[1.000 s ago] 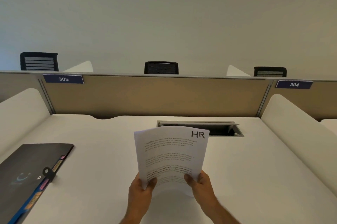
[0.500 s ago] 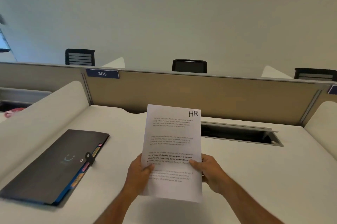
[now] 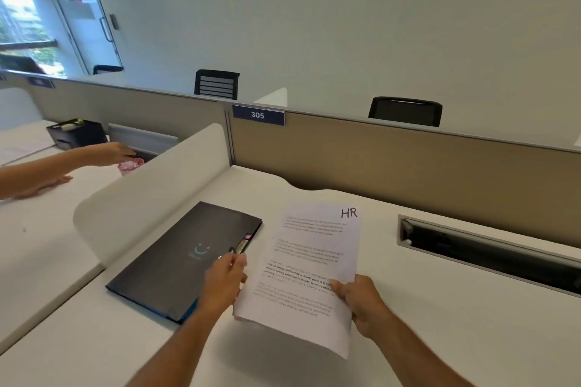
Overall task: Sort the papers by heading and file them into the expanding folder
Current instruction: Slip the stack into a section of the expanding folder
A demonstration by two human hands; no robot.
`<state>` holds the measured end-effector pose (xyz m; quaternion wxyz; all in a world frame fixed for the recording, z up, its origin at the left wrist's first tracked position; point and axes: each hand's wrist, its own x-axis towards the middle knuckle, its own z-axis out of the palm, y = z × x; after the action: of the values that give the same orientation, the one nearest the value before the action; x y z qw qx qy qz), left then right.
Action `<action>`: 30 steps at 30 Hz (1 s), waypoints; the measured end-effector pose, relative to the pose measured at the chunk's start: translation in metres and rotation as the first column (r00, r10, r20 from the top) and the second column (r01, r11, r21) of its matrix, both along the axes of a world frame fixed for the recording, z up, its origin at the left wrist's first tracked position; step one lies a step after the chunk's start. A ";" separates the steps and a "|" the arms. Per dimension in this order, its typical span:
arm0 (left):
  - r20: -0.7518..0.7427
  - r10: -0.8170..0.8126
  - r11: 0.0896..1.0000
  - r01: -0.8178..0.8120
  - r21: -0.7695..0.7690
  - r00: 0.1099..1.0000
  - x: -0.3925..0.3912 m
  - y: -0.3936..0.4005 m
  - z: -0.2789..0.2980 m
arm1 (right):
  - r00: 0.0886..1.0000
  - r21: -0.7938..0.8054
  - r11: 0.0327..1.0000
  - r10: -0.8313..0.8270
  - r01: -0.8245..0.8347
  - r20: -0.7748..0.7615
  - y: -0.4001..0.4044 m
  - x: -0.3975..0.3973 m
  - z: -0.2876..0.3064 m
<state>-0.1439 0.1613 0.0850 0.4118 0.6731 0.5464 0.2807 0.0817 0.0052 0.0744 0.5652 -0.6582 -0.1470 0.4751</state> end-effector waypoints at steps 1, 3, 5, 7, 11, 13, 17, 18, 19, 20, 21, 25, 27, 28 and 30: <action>-0.028 0.061 0.997 -0.060 0.038 0.998 -0.009 0.009 -0.002 | 1.000 -0.004 1.000 -0.003 0.003 -0.010 0.005 -0.002 -0.002; -0.183 0.123 0.985 -0.097 0.146 0.975 -0.028 0.028 -0.010 | 0.999 -0.017 1.000 -0.011 0.011 -0.030 0.013 -0.006 -0.007; -0.334 0.100 0.982 -0.040 0.182 0.937 -0.044 0.045 -0.019 | 0.999 -0.030 0.999 -0.019 0.017 -0.050 0.020 -0.009 -0.012; -0.453 0.058 0.981 0.034 0.191 0.890 -0.054 0.059 -0.027 | 0.998 -0.037 0.999 -0.023 0.021 -0.065 0.028 -0.012 -0.016; -0.711 -0.013 0.970 0.182 0.162 0.703 -0.061 0.073 -0.040 | 0.996 -0.051 0.998 -0.042 0.038 -0.084 0.041 -0.017 -0.026; -0.740 -0.045 0.971 0.203 0.125 0.671 -0.061 0.075 -0.045 | 0.994 -0.054 0.998 -0.048 0.043 -0.099 0.046 -0.019 -0.031; -0.757 -0.082 0.960 0.256 0.116 0.649 -0.060 0.076 -0.046 | 0.991 -0.067 0.996 -0.067 0.059 -0.117 0.050 -0.022 -0.041; -0.752 -0.088 0.954 0.273 0.125 0.653 -0.059 0.076 -0.044 | 0.990 -0.070 0.996 -0.068 0.060 -0.120 0.051 -0.023 -0.043; -0.753 -0.100 0.944 0.301 0.133 0.650 -0.057 0.077 -0.042 | 0.990 -0.071 0.996 -0.069 0.061 -0.120 0.051 -0.023 -0.045; -0.767 -0.121 0.927 0.348 0.140 0.630 -0.056 0.078 -0.039 | 0.990 -0.072 0.995 -0.071 0.063 -0.118 0.051 -0.024 -0.046; -0.785 -0.146 0.903 0.405 0.143 0.603 -0.055 0.079 -0.036 | 0.991 -0.070 0.995 -0.073 0.065 -0.114 0.051 -0.025 -0.047; -0.824 -0.160 0.865 0.479 0.148 0.543 -0.058 0.085 -0.017 | 0.993 -0.052 0.997 -0.067 0.062 -0.097 0.048 -0.025 -0.049; -0.825 -0.105 0.870 0.453 0.194 0.555 -0.059 0.086 -0.008 | 0.994 -0.043 0.997 -0.067 0.063 -0.090 0.046 -0.025 -0.049; -0.828 -0.087 0.873 0.443 0.205 0.554 -0.058 0.087 -0.005 | 0.994 -0.039 0.997 -0.068 0.065 -0.085 0.045 -0.025 -0.050; -0.839 -0.074 0.881 0.429 0.198 0.539 -0.058 0.086 0.002 | 0.995 -0.033 0.998 -0.062 0.059 -0.073 0.043 -0.025 -0.051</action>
<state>-0.2021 0.2473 0.0872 0.0134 0.8645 0.5021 -0.0219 0.0569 0.0486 0.0237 0.5740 -0.6530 -0.0985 0.4841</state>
